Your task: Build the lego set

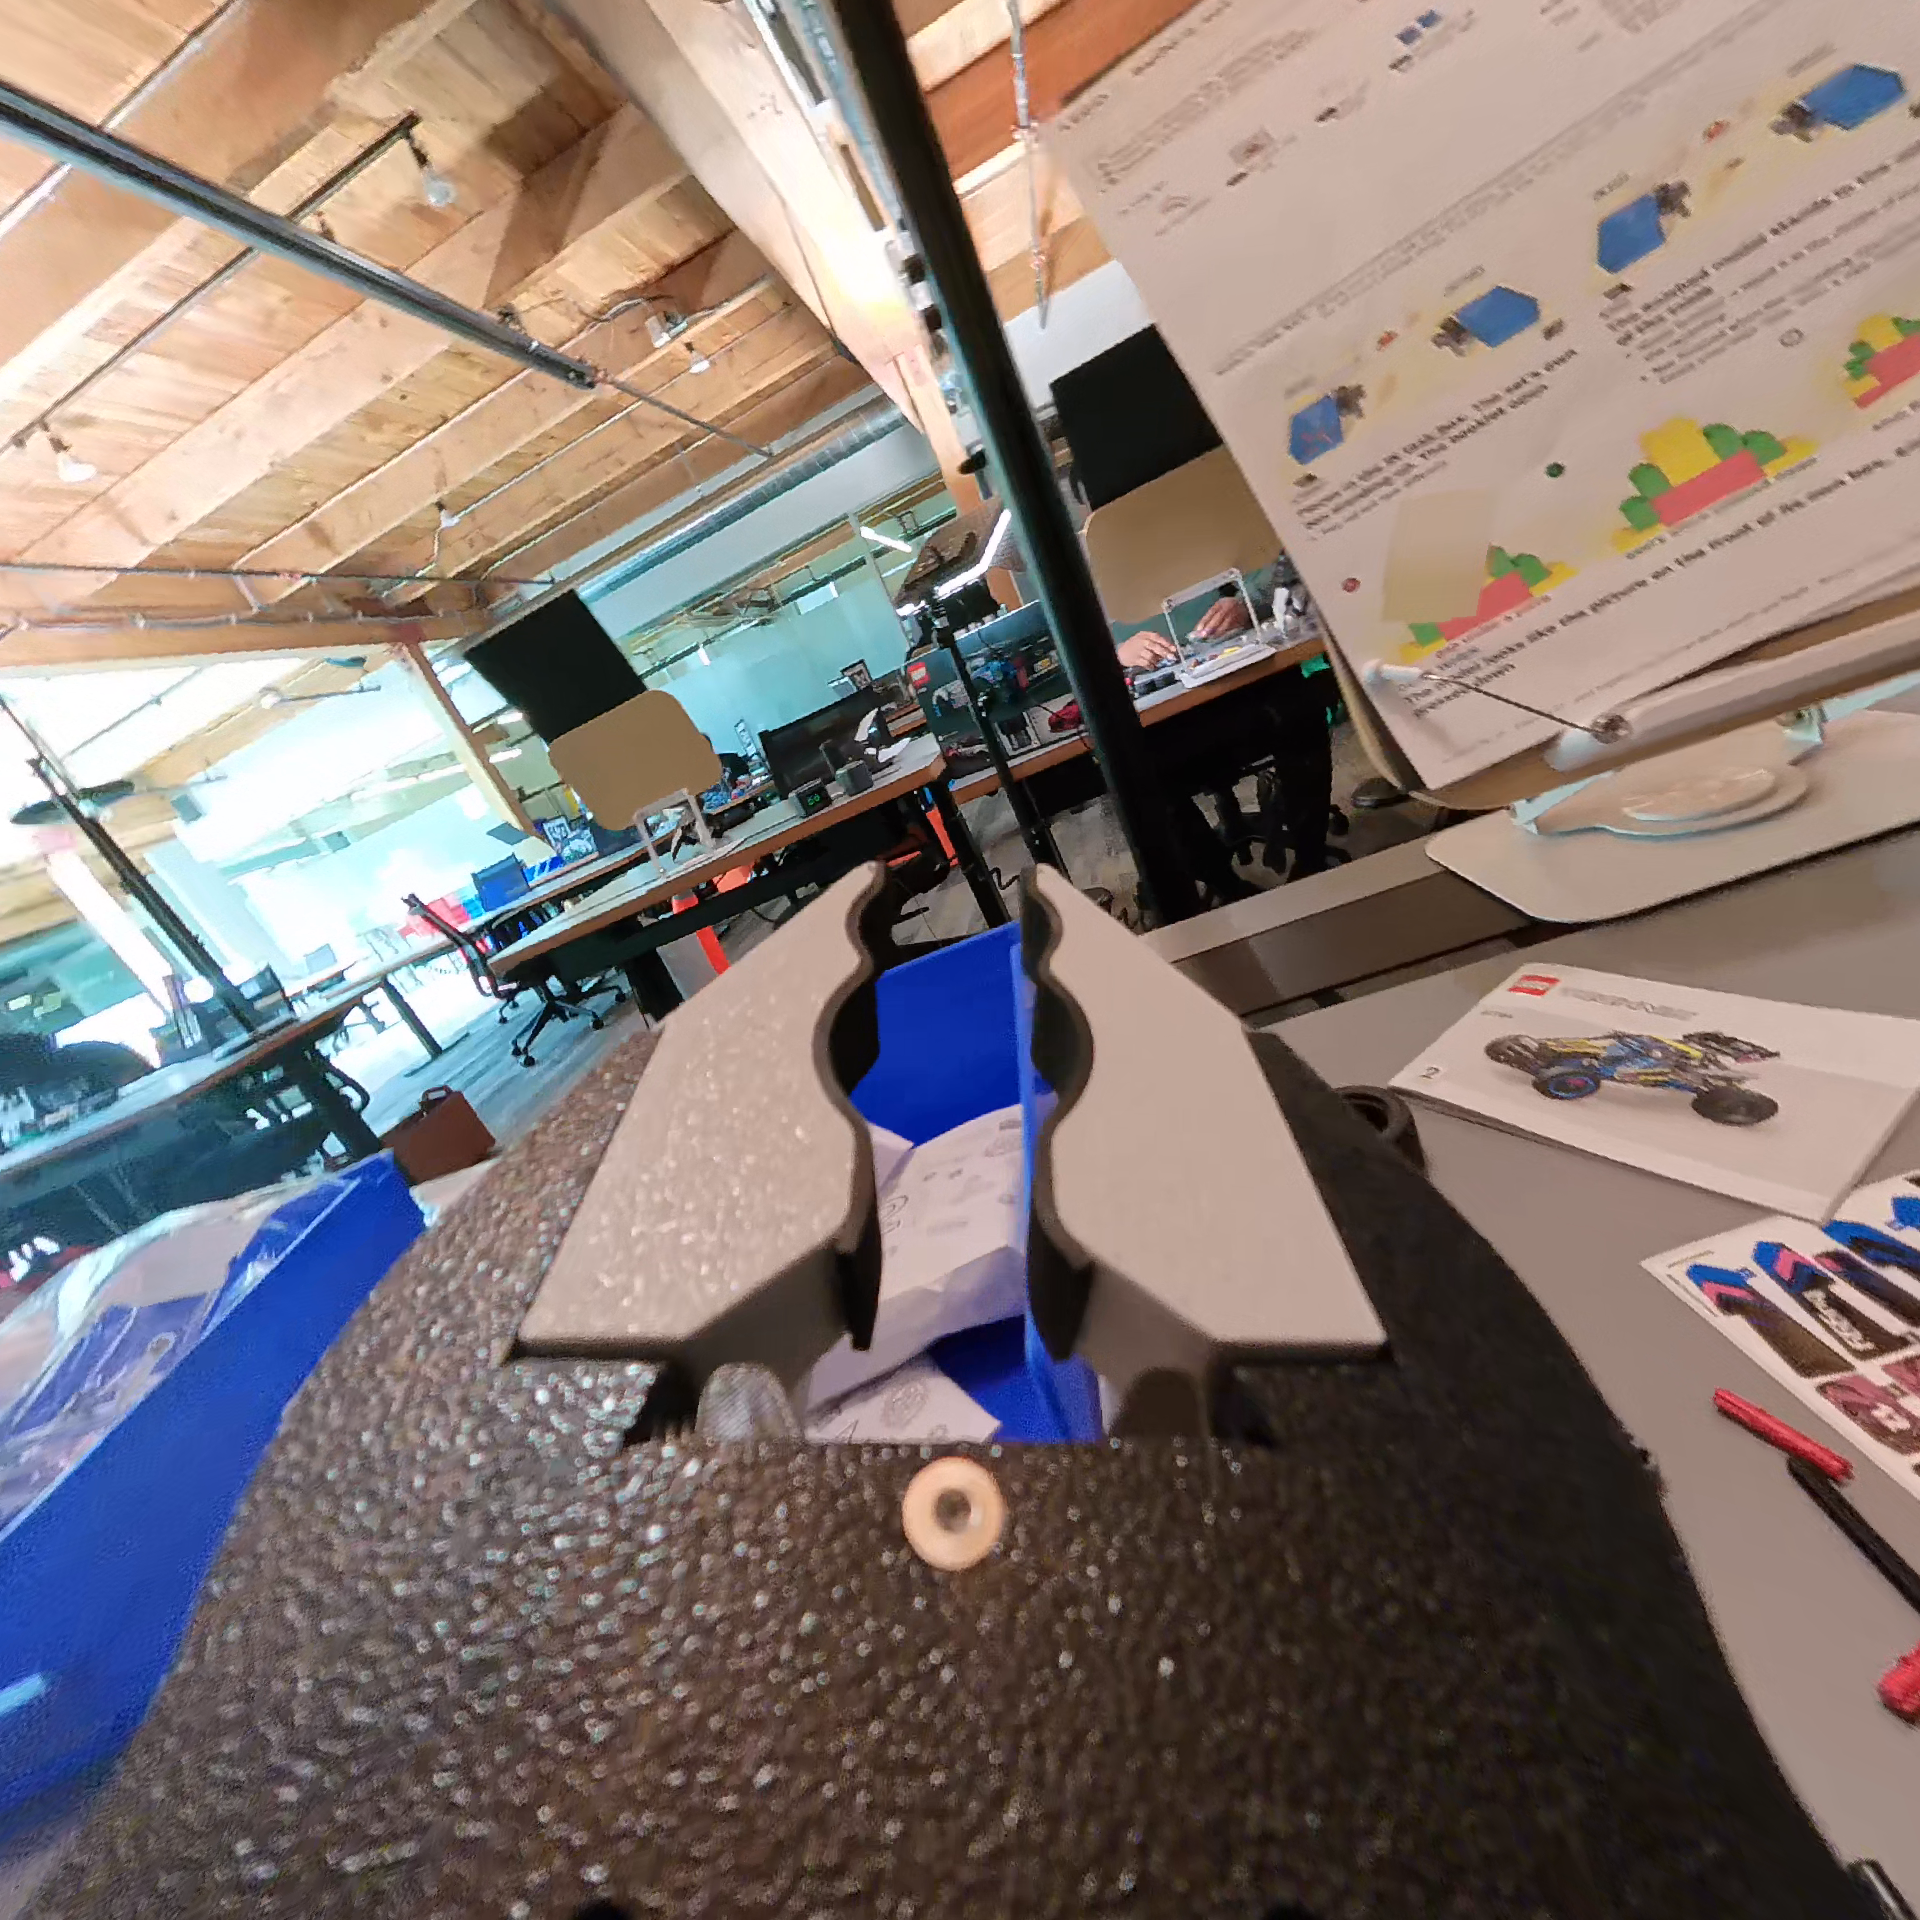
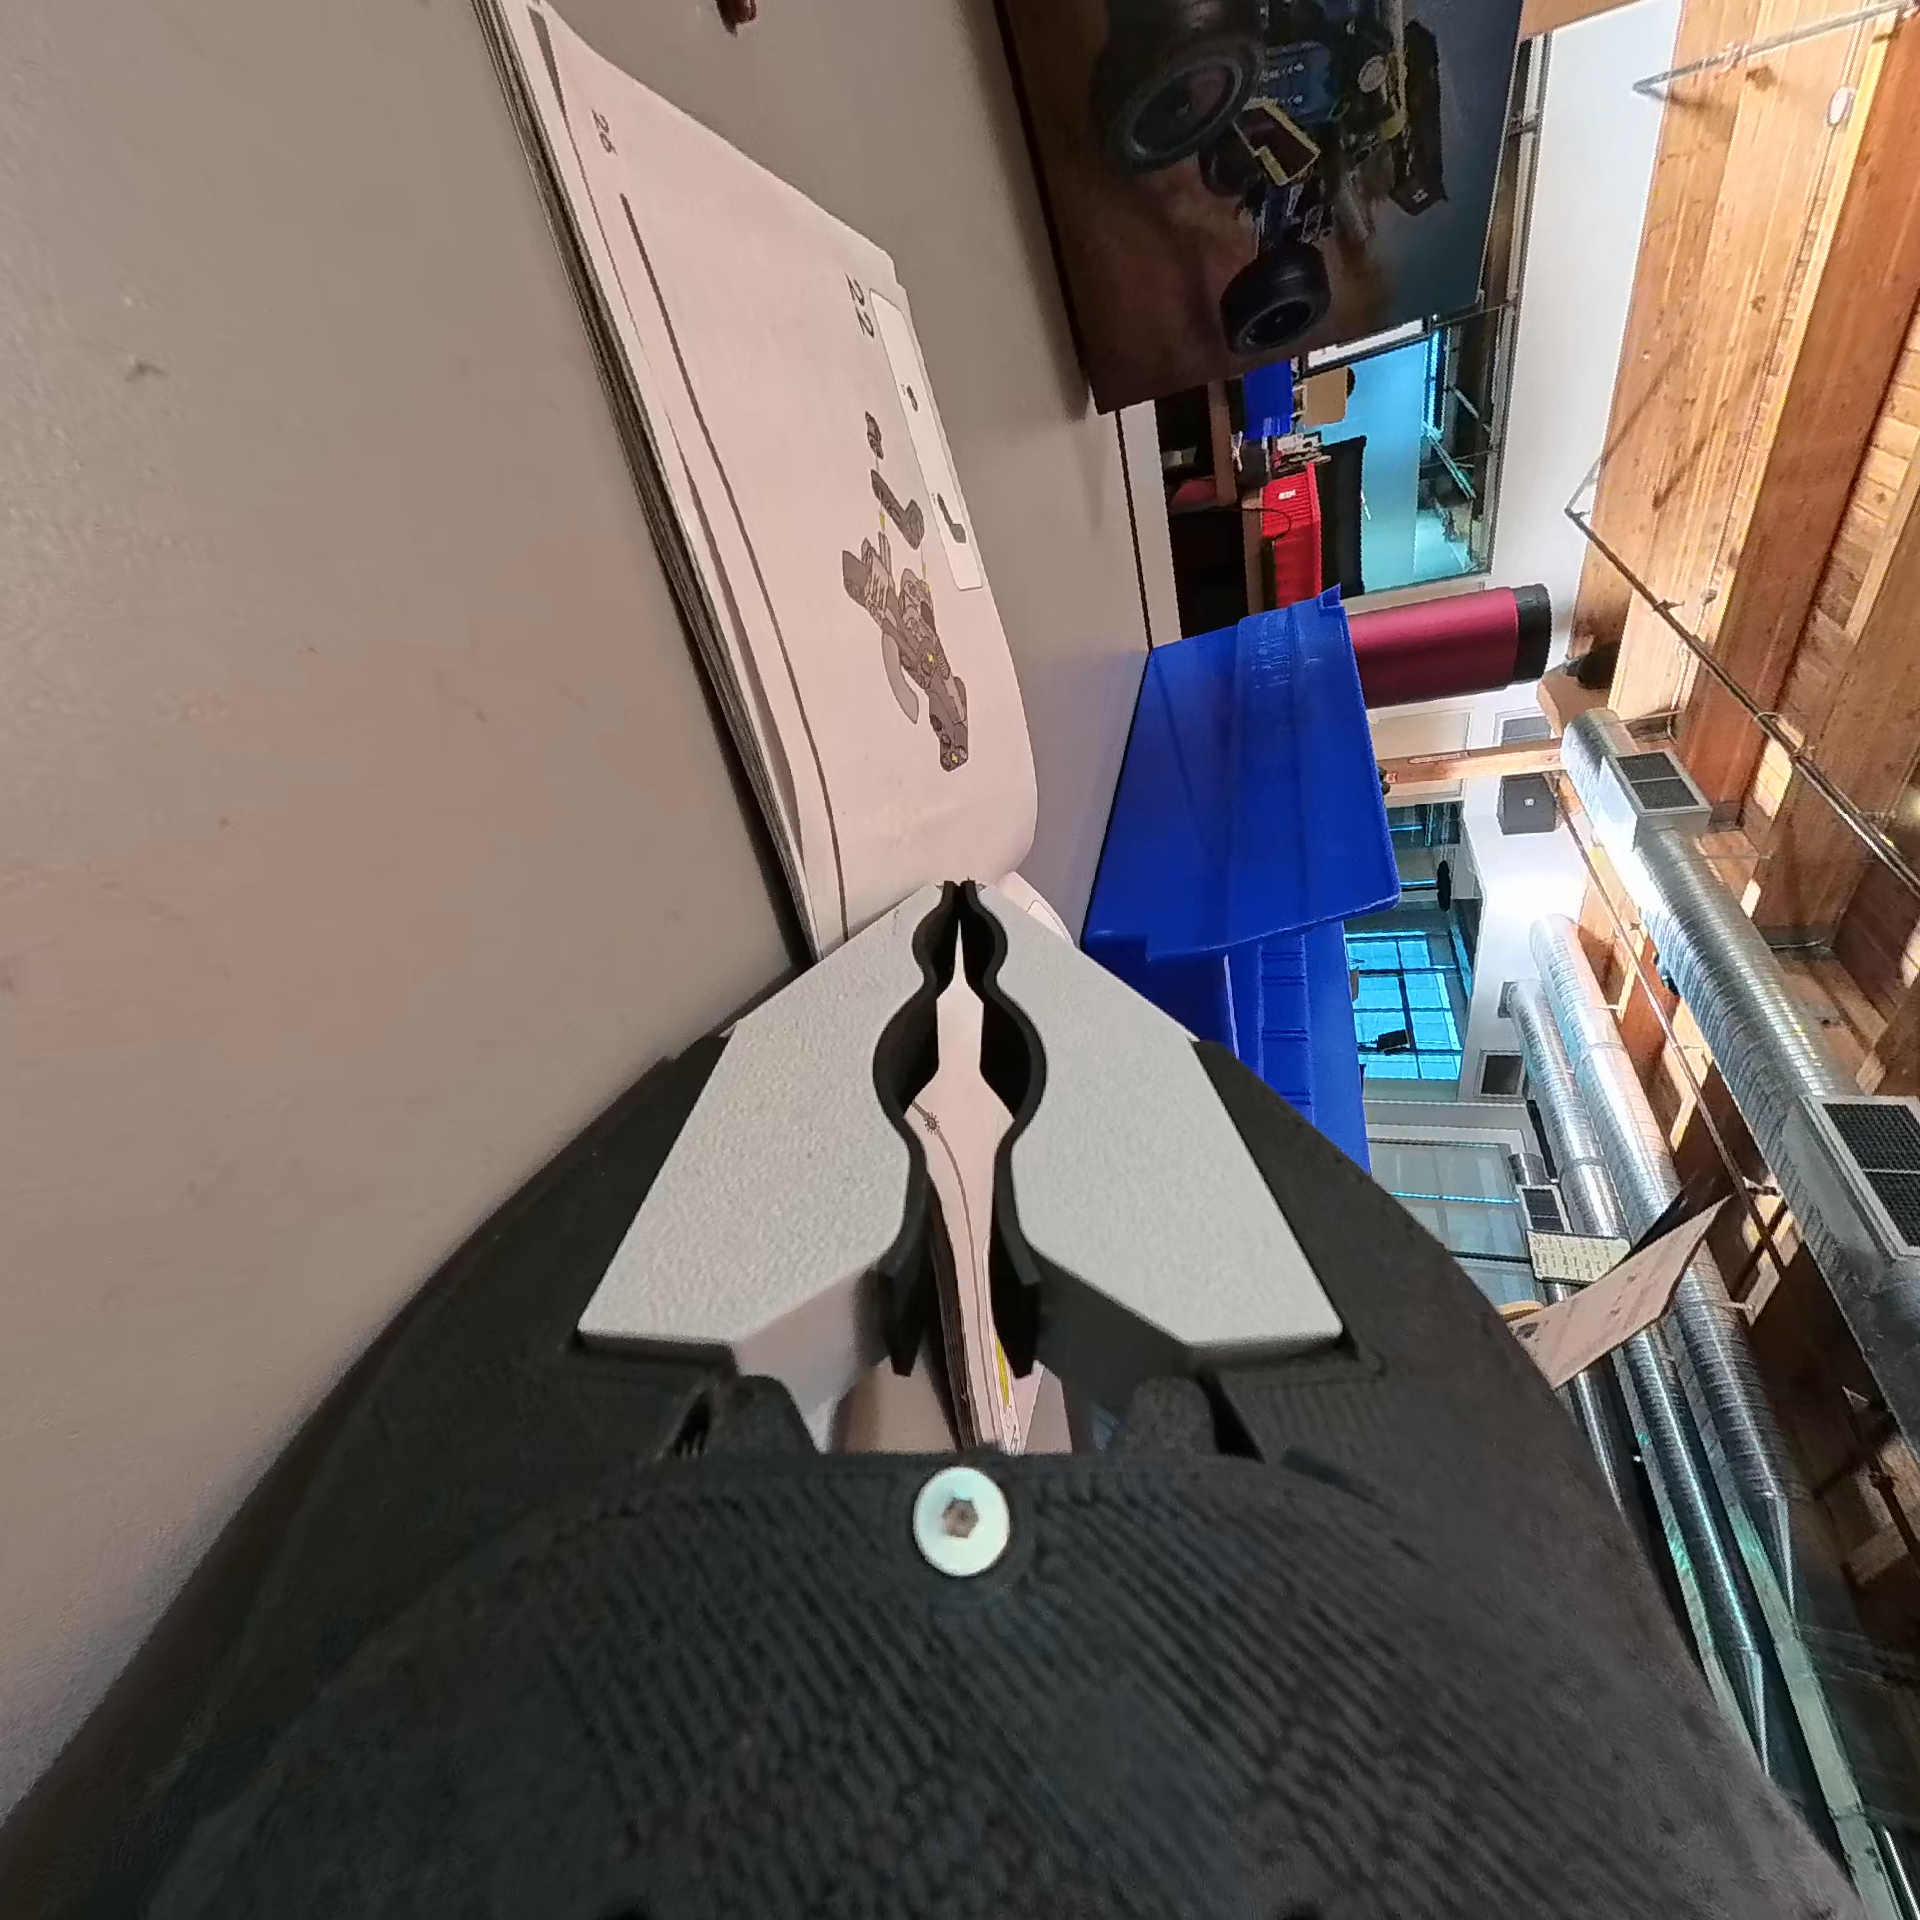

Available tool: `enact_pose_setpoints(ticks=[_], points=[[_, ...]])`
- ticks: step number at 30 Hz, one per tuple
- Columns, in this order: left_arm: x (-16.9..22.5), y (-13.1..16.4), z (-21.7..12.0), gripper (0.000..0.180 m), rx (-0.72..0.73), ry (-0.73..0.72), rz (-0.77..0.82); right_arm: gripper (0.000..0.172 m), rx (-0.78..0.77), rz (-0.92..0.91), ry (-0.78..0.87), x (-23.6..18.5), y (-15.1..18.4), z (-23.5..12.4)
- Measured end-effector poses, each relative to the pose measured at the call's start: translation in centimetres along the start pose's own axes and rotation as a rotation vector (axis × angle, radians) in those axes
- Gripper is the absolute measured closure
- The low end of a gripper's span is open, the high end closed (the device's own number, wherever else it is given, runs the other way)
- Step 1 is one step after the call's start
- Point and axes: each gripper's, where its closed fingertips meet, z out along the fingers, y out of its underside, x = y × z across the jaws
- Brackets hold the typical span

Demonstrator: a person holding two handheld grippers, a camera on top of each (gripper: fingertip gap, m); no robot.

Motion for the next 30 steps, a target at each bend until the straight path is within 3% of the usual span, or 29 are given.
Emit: enact_pose_setpoints(ticks=[6, 9, 12, 19, 22, 24, 26, 30], points=[[-3.0, -0.8, -1.0, 0.159, 0.022, -0.020, -0.175, 0.172, 0.008, -0.015, -0.002, 0.0, -0.1, 0.0], [-1.3, -2.8, -0.9, 0.150, 0.042, 0.114, -0.213, 0.169, 0.046, 0.085, -0.038, 0.2, -0.3, -0.3], [4.3, -3.5, -0.2, 0.130, -0.041, 0.396, -0.206, 0.162, 0.125, 0.279, -0.208, -0.1, -0.4, -0.9], [22.6, -3.9, 1.6, 0.065, -0.180, 0.983, -0.144, 0.133, 0.123, 0.368, -0.497, 0.1, 1.6, -1.7], [30.7, -3.5, 2.6, 0.055, -0.274, 1.195, -0.141, 0.122, 0.129, 0.416, -0.579, 0.2, 2.0, -1.8], [34.5, -2.3, 3.6, 0.058, -0.318, 1.246, -0.062, 0.122, 0.143, 0.441, -0.598, 0.1, 2.1, -1.7], [37.1, -1.1, 5.0, 0.075, -0.343, 1.231, 0.033, 0.124, 0.162, 0.461, -0.596, 0.0, 2.2, -1.8], [39.5, -2.2, 6.1, 0.152, -0.274, 1.256, 0.094, 0.133, 0.157, 0.427, -0.587, -0.1, 3.1, -2.5]])
